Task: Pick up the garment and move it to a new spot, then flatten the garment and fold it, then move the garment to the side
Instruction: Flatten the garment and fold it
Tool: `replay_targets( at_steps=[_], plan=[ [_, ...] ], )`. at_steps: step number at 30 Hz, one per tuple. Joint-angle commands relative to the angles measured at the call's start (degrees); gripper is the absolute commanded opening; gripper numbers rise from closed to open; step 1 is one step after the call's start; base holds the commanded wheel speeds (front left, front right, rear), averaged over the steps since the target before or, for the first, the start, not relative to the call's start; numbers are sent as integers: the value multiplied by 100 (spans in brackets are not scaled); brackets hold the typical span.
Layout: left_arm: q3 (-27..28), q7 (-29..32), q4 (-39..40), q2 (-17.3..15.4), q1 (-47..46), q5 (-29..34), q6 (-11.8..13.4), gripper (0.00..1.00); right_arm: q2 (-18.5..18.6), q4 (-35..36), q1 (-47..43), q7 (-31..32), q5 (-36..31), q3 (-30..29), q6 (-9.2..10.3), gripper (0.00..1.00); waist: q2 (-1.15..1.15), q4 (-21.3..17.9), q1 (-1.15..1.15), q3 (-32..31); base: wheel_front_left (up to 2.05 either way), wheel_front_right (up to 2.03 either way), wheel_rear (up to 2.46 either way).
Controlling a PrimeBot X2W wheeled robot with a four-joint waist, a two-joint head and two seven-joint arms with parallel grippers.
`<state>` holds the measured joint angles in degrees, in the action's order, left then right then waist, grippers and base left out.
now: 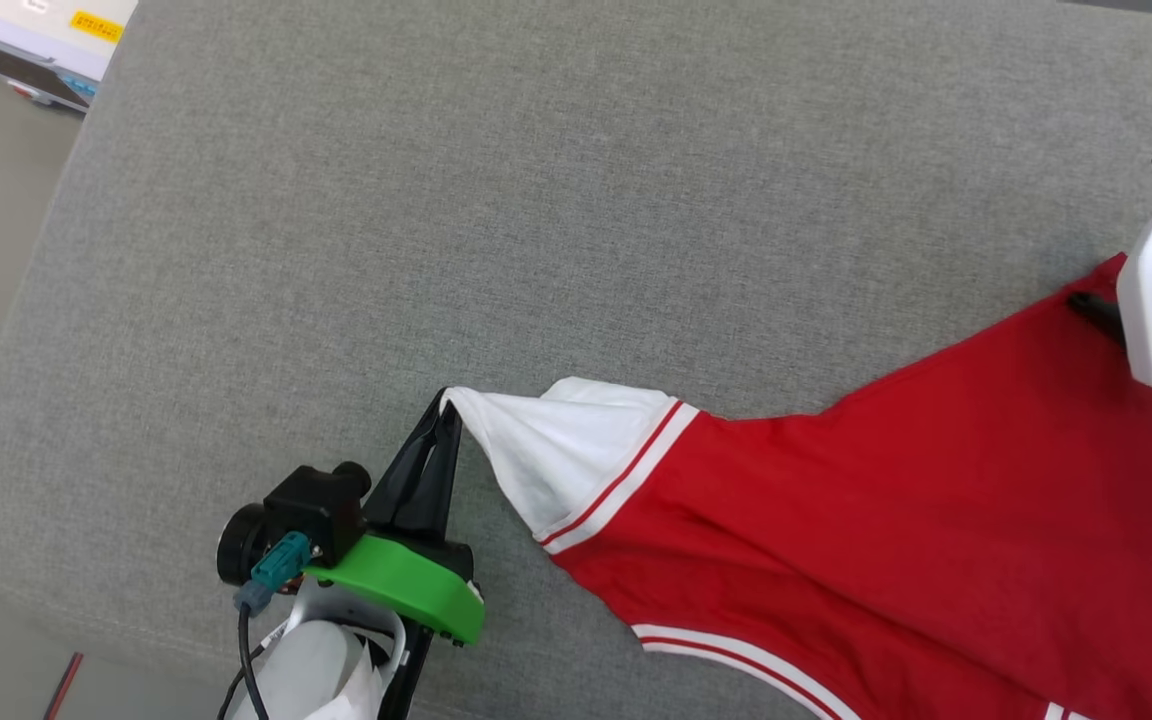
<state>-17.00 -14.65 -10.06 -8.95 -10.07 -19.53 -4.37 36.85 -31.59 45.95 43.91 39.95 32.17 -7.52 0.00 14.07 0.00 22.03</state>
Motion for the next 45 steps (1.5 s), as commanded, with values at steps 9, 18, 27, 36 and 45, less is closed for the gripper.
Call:
replay_targets(
  at_steps=[9,18,27,36,45],
  plan=[
    [119,-34,3,-182,89,159,-32,0,15,100,-9,-1563,470,190,3,0,0,-314,0,-640,0,0,0],
    [453,-26,493,-498,-2,157,122,0,252,745,-482,-3150,528,-61,3,0,0,-641,0,-1313,0,0,0],
    [523,355,1195,-954,-1173,328,0,0,151,1783,-736,-3754,213,-1013,3,0,0,-953,0,-1643,0,0,0],
    [264,914,1373,-1272,-2937,266,-229,0,-139,2852,-703,-3376,-231,-2055,3,0,0,-1201,0,-1326,0,0,0],
    [-52,1135,749,-1498,-4900,152,-298,0,-559,2778,428,-3084,-609,-2268,3,0,0,-1489,0,-366,0,0,0]
  ],
)
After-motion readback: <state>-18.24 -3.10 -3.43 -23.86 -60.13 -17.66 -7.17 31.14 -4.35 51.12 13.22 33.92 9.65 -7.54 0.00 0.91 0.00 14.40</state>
